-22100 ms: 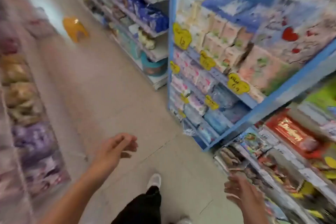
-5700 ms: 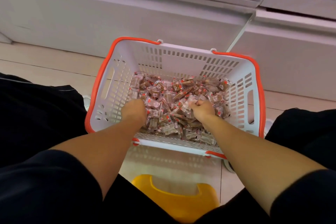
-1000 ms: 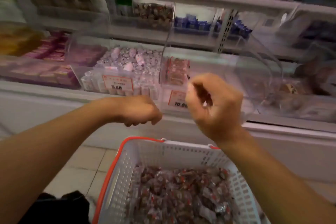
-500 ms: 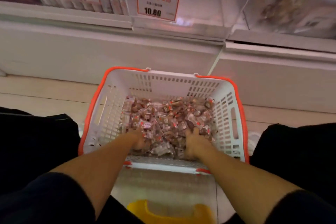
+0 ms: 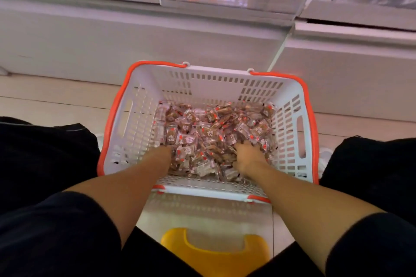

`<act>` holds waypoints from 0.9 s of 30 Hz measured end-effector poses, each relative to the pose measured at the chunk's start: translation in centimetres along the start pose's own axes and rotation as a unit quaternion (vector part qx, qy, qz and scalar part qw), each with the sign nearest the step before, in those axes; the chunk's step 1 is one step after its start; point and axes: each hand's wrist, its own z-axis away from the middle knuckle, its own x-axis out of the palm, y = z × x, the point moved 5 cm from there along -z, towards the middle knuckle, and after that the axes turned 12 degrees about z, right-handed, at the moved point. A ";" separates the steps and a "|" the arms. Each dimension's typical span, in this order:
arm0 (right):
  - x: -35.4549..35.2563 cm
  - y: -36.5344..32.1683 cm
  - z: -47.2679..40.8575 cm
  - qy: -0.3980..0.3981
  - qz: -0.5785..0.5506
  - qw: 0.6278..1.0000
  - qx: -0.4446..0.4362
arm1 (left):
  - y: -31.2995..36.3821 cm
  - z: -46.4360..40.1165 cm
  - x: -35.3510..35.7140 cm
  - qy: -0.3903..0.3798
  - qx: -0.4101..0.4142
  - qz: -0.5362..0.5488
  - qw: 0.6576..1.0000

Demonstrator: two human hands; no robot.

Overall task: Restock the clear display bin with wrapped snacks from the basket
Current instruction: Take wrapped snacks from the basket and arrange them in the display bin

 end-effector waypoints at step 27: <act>-6.4 -3.4 1.4 -0.084 -0.279 0.954 -0.075 | 0.3 1.6 -2.8 -0.059 0.000 0.185 0.981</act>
